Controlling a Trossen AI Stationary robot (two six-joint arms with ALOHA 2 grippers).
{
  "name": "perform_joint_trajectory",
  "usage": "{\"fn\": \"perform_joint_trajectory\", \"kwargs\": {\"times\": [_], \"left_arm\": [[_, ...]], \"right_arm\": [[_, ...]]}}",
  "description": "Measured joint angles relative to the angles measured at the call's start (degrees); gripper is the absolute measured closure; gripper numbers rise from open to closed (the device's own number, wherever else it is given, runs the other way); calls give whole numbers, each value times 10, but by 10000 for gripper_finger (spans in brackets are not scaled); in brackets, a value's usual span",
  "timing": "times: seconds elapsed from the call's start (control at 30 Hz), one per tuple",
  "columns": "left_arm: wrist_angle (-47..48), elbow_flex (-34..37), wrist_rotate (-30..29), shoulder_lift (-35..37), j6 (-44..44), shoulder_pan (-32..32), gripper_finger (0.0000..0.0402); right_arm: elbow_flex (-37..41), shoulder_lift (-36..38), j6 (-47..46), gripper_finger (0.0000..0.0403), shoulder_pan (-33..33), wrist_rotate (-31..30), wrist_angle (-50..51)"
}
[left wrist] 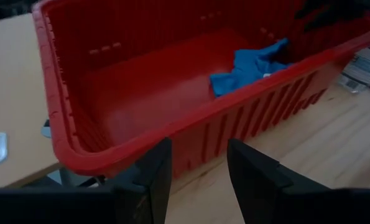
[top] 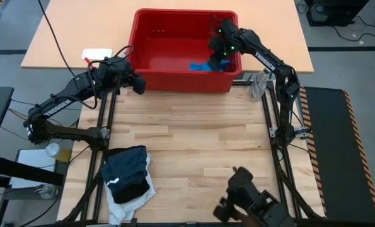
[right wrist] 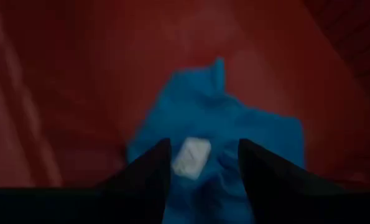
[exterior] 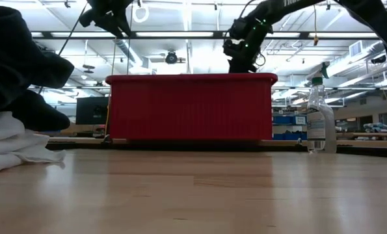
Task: Fold Laundry from Bin
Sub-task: Remove the blue shorts from the red bin and place them on the table
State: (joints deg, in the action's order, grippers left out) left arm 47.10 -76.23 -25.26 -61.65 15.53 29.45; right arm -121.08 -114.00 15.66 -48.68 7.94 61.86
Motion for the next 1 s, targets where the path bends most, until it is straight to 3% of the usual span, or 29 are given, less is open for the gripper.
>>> {"fn": "perform_joint_trajectory", "kwargs": {"times": [0.17,0.3,0.4,0.7,1.0], "left_arm": [[1,0,10,0,1,0,247],[1,0,11,0,-1,0,247],[2,0,11,0,-2,0,247],[3,0,11,0,-11,0,247],[4,0,11,0,-17,0,247]], "right_arm": [[31,-3,-177,221,-33,22,-148],[103,-5,-178,222,-43,13,-298],[138,-5,-144,218,-42,24,-356],[206,-11,-88,183,-31,34,-357],[216,-58,-99,174,-34,9,-264]]}}
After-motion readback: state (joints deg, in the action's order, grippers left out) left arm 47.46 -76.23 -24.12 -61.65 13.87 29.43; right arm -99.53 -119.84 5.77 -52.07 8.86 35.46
